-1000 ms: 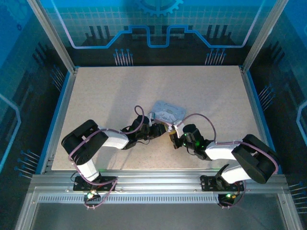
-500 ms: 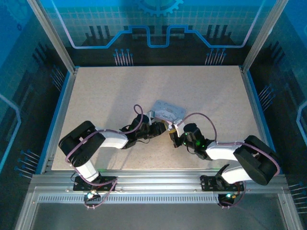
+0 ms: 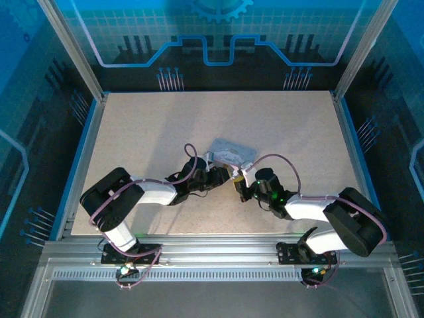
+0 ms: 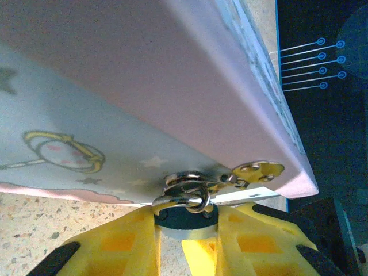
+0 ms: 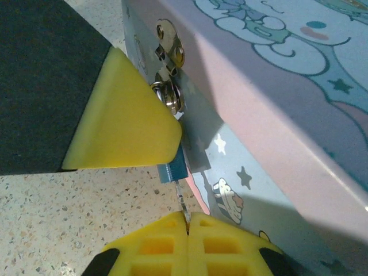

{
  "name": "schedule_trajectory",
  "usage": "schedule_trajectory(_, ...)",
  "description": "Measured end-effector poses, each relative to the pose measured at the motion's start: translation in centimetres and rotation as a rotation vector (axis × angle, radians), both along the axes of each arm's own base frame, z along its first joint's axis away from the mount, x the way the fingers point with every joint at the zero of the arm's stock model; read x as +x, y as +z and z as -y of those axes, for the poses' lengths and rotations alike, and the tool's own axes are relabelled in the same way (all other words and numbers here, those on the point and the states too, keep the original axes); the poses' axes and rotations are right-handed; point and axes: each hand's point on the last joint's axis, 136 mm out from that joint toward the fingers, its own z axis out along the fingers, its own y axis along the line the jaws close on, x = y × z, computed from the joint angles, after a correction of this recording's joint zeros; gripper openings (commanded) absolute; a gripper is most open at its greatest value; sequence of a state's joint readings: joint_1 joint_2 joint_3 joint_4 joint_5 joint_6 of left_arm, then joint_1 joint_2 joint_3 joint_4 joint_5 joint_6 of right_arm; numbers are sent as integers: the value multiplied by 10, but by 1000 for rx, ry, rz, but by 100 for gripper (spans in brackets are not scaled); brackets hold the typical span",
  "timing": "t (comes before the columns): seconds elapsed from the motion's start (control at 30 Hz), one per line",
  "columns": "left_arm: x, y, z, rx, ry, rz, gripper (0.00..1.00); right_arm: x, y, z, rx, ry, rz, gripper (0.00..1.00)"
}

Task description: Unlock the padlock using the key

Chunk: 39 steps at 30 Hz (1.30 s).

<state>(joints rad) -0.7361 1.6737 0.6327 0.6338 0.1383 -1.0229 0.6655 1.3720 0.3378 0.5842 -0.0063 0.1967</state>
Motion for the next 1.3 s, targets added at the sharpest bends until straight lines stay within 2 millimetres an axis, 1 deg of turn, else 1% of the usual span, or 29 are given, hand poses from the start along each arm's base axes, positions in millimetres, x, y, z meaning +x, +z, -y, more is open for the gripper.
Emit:
schedule_trajectory(0.4,3,3,0,-7,9,15,26,3,4,0,47,31,-39,2)
schedule_trajectory(0.67,3,5,2,-12,10,23,26,7,7,-5,74,47,-64,2)
schedule_trajectory(1.1,5,-1,3,-12,9,22,26,8,0,-3,78,26,-97,2)
schedule_trajectory(1.3,5,-15,5,-10,13,1,26,8,-13,0,54,13,-122,2)
